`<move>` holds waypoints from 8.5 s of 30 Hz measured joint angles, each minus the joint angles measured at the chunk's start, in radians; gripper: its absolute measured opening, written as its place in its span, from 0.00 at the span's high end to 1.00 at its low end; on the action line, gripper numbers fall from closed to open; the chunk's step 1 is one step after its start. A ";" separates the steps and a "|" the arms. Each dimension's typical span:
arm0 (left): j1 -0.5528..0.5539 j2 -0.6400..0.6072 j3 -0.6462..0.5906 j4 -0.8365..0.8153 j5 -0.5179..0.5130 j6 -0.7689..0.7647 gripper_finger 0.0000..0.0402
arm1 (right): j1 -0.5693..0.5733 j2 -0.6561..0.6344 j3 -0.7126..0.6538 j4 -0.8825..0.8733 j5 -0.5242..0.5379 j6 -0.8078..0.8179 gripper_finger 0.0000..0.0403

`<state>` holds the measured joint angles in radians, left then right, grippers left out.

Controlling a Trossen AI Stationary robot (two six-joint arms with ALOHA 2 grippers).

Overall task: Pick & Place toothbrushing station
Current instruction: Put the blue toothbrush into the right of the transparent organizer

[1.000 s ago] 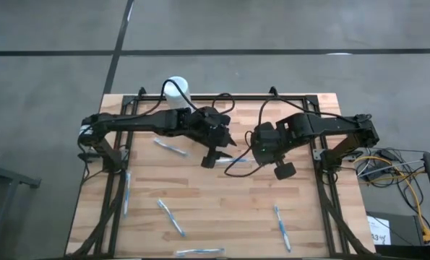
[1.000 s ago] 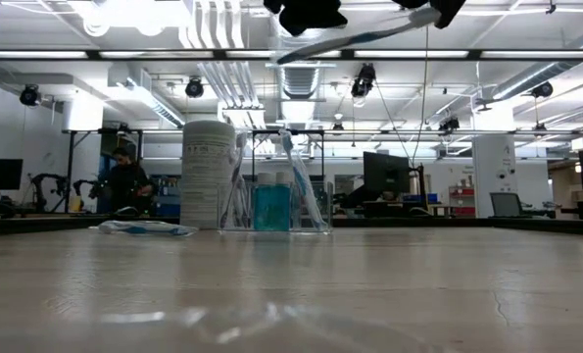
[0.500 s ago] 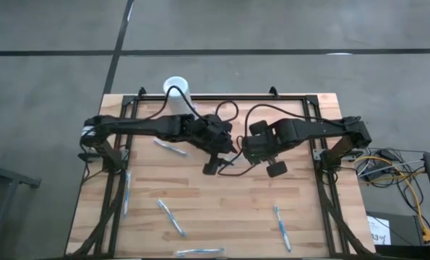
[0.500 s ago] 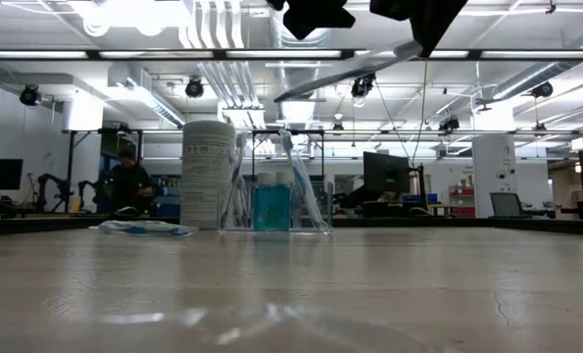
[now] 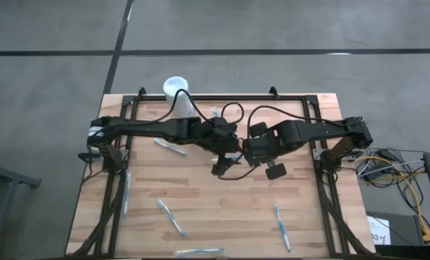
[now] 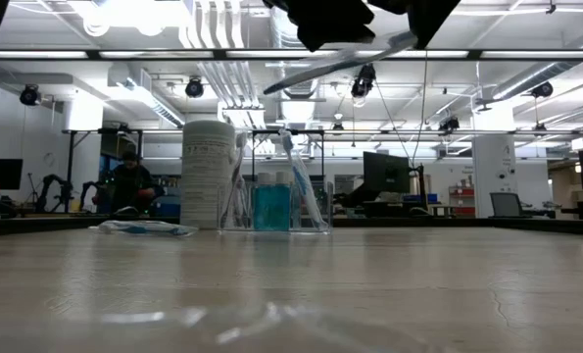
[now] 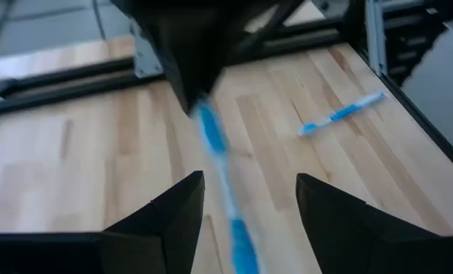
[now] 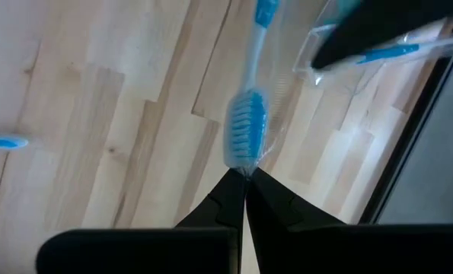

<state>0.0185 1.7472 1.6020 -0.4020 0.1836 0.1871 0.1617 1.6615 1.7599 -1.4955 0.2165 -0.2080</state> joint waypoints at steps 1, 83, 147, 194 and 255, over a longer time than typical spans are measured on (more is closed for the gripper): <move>0.001 0.001 0.000 0.011 -0.001 0.000 0.47 | 0.001 0.000 0.000 0.008 0.000 -0.001 0.98; 0.000 0.003 0.000 -0.009 0.005 -0.067 0.95 | 0.004 0.003 0.130 0.057 -0.016 0.233 0.98; 0.001 0.003 0.000 -0.009 0.001 -0.068 0.97 | 0.004 0.004 0.116 0.049 -0.085 0.335 0.98; 0.000 0.004 0.000 -0.009 0.002 -0.068 0.97 | 0.004 0.001 0.116 0.017 -0.086 0.305 0.98; 0.000 0.003 0.000 -0.009 0.002 -0.068 0.97 | 0.004 0.001 0.116 0.019 -0.090 0.257 0.68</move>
<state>0.0189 1.7500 1.6020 -0.4107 0.1860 0.1196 0.1658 1.6623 1.8755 -1.4765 0.1268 0.0494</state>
